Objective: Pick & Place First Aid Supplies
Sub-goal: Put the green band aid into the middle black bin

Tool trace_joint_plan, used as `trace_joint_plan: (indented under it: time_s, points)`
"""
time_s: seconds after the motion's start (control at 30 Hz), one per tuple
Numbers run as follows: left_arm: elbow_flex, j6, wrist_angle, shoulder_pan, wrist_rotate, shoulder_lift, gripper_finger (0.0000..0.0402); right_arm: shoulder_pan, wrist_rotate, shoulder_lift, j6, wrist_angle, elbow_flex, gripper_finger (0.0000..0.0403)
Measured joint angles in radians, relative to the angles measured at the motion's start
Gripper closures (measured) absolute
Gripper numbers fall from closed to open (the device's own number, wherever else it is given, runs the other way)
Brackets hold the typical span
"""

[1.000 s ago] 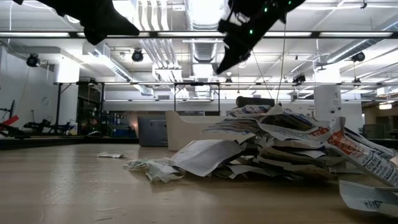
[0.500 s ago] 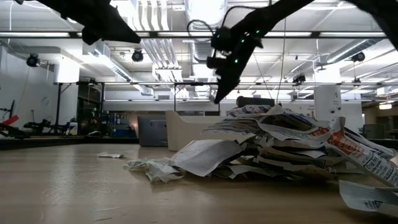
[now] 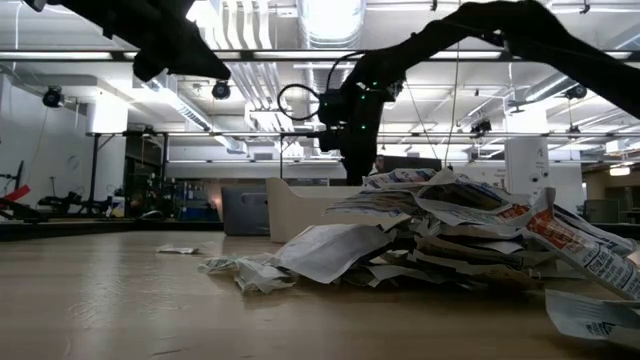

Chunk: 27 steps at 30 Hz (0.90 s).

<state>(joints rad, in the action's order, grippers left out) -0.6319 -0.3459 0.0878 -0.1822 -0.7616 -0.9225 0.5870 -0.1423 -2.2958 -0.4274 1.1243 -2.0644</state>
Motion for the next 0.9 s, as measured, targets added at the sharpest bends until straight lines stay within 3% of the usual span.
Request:
trace_joint_plan:
  time_s: [0.43, 0.9]
  points:
    - [0.0, -0.03, -0.001, 0.0, 0.0, -0.039, 0.0401, -0.01, 0.002, -0.043, -0.074, 0.032, -0.068, 0.0389]
    - [0.0, -0.029, 0.01, 0.0, 0.001, -0.039, 0.0401, -0.025, 0.003, -0.043, -0.049, 0.039, -0.125, 0.0297]
